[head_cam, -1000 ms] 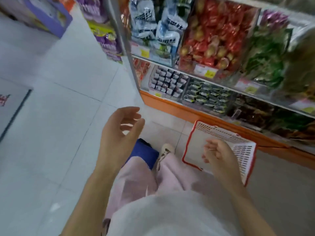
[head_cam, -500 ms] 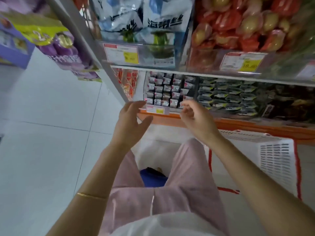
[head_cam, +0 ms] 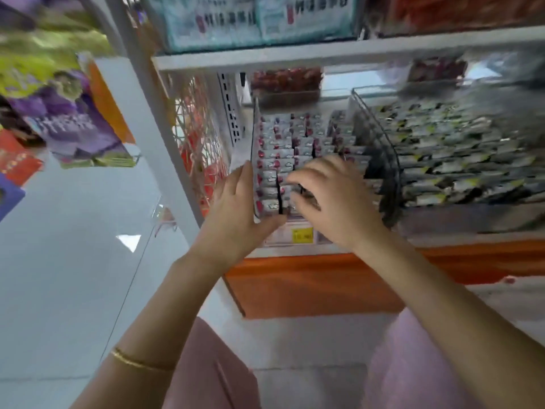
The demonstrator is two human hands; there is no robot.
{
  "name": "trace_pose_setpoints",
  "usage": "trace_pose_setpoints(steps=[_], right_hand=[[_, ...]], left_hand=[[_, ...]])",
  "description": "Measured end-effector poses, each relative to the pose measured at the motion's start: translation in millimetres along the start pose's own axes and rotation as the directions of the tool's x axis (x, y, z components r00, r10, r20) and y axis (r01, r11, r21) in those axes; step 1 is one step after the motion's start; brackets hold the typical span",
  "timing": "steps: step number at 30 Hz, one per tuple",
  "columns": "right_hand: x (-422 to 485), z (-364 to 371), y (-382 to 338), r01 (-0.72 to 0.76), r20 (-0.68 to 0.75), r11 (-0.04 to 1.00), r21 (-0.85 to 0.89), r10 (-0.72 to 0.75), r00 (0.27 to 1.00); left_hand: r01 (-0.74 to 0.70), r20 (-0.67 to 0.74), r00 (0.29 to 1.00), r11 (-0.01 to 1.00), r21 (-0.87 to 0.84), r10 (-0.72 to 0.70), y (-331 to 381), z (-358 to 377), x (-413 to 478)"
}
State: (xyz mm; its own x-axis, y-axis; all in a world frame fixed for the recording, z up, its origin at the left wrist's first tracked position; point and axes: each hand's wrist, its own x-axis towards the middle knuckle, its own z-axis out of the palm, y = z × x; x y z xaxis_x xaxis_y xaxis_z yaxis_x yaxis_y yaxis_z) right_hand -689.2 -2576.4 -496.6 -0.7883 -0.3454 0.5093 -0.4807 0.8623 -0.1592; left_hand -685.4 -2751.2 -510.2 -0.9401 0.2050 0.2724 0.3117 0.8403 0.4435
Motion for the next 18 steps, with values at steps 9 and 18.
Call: trace_pose_setpoints(steps=[9, 18], right_hand=[[3.7, 15.3, -22.1, -0.038, 0.059, 0.998, -0.041, 0.041, 0.997], [26.0, 28.2, -20.7, -0.001, 0.100, 0.995, -0.098, 0.011, 0.995]], left_hand=[[-0.052, 0.133, 0.990, 0.998, 0.023, 0.049, -9.1, -10.2, -13.9], [-0.072, 0.103, 0.992, 0.997, 0.000, 0.071, -13.1, -9.4, -16.7]])
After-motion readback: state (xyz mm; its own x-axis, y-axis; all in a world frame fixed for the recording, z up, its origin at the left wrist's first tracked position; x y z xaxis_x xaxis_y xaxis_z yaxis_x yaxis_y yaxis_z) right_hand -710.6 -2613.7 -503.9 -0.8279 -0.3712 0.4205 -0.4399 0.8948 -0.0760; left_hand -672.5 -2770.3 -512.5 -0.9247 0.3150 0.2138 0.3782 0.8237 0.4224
